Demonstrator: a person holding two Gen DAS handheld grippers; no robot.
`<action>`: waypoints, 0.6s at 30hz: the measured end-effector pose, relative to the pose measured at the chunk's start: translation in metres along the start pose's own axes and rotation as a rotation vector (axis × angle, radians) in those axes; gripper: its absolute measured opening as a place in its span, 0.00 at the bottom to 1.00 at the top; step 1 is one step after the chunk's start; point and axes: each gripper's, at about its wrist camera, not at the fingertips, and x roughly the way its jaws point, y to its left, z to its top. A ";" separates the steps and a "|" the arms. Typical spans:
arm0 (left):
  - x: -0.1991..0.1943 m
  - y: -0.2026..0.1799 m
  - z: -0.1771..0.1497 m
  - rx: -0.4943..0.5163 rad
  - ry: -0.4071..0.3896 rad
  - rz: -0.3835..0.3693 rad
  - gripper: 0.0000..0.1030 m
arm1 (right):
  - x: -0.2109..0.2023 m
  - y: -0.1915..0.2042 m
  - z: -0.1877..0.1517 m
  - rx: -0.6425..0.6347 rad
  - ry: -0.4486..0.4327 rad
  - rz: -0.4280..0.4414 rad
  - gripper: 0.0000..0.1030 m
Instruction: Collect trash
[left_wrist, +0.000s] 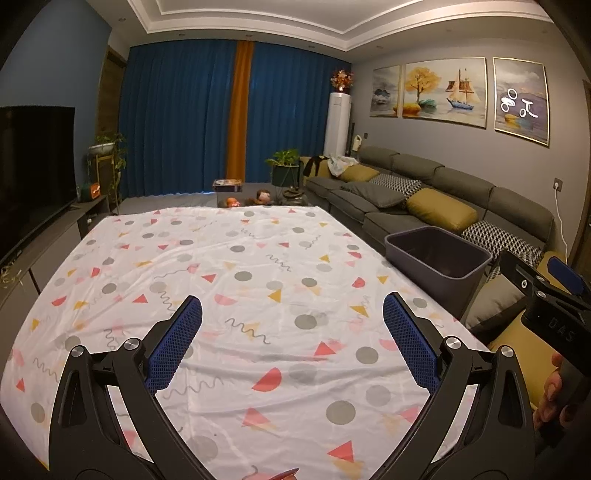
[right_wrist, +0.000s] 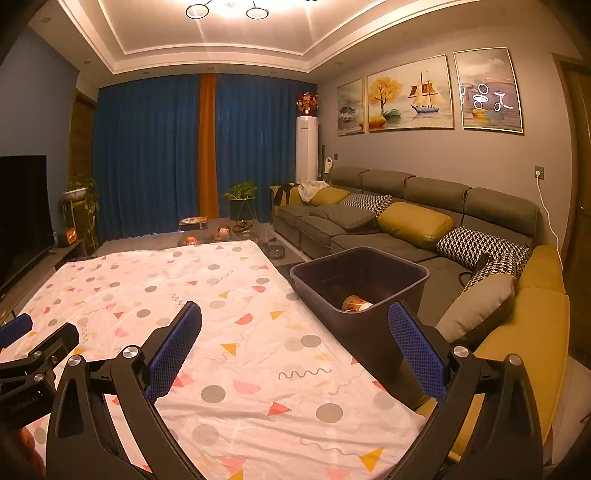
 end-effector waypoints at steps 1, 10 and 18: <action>0.000 0.000 0.000 -0.002 0.000 -0.001 0.94 | 0.000 0.000 0.000 0.000 -0.001 0.000 0.95; -0.001 0.001 0.000 -0.007 0.001 -0.009 0.94 | 0.001 0.001 0.001 0.000 -0.005 0.001 0.95; -0.001 0.000 0.001 -0.007 -0.002 -0.012 0.94 | 0.001 0.002 0.001 -0.002 -0.007 0.003 0.95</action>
